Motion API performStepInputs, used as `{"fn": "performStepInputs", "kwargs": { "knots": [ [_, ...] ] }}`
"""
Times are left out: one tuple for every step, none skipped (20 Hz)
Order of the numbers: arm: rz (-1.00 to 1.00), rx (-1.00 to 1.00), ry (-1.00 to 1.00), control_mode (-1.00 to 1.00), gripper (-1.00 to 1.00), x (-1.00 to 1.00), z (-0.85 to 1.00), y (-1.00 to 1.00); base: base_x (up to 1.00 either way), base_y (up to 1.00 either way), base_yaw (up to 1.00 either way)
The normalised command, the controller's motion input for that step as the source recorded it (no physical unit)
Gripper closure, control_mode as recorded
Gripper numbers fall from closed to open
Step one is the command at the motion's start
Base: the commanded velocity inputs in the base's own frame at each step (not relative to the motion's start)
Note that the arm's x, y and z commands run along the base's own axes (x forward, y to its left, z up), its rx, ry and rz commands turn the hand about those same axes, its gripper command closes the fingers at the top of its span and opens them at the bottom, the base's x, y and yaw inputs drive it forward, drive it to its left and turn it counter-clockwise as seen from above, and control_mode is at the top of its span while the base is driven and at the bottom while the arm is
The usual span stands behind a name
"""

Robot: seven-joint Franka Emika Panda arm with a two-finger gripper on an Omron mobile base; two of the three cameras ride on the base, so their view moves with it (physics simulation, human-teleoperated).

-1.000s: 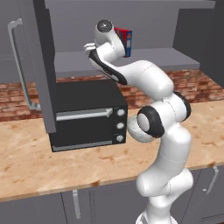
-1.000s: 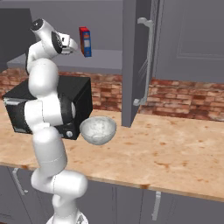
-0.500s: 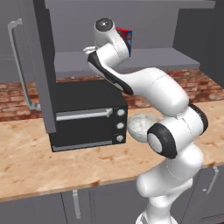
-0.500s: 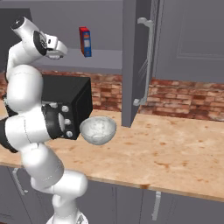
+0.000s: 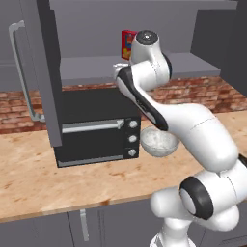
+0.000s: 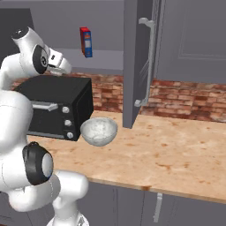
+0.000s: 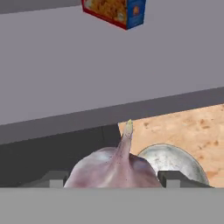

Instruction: Pick the garlic from the cabinet and place it in the bowl. Then pick the bowl and place it in the sink. Then turn on the sink facuet.

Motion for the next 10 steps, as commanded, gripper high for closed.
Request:
{"fn": "performStepInputs", "kwargs": {
  "knots": [
    [-0.13,0.14,0.11,-1.00,1.00,-1.00,-0.41,-0.61,0.00,0.00,0.00],
    [-0.15,0.15,0.12,-1.00,1.00,-1.00,-0.45,-0.68,0.00,0.00,0.00],
    [-0.17,0.16,0.13,-1.00,1.00,-1.00,-0.47,-0.74,0.00,0.00,0.00],
    [-0.19,0.14,0.16,-1.00,1.00,-1.00,-0.51,-0.73,0.00,0.00,0.00],
    [-0.21,0.14,0.17,-1.00,1.00,-1.00,-0.60,-0.84,0.00,0.00,0.00],
    [-0.22,0.12,0.20,-1.00,1.00,-1.00,-0.68,-0.87,0.00,0.00,0.00],
    [-0.22,0.10,0.25,-1.00,1.00,-0.82,-0.77,-0.96,0.00,0.00,0.00],
    [-0.23,0.05,0.29,-1.00,1.00,-0.42,-0.92,-0.96,0.00,0.00,0.00],
    [-0.23,0.04,0.31,-1.00,1.00,-0.14,-1.00,-0.99,0.00,0.00,0.00],
    [-0.25,0.01,0.31,-1.00,1.00,0.00,-1.00,-0.84,0.00,0.00,0.00]
  ]
}}
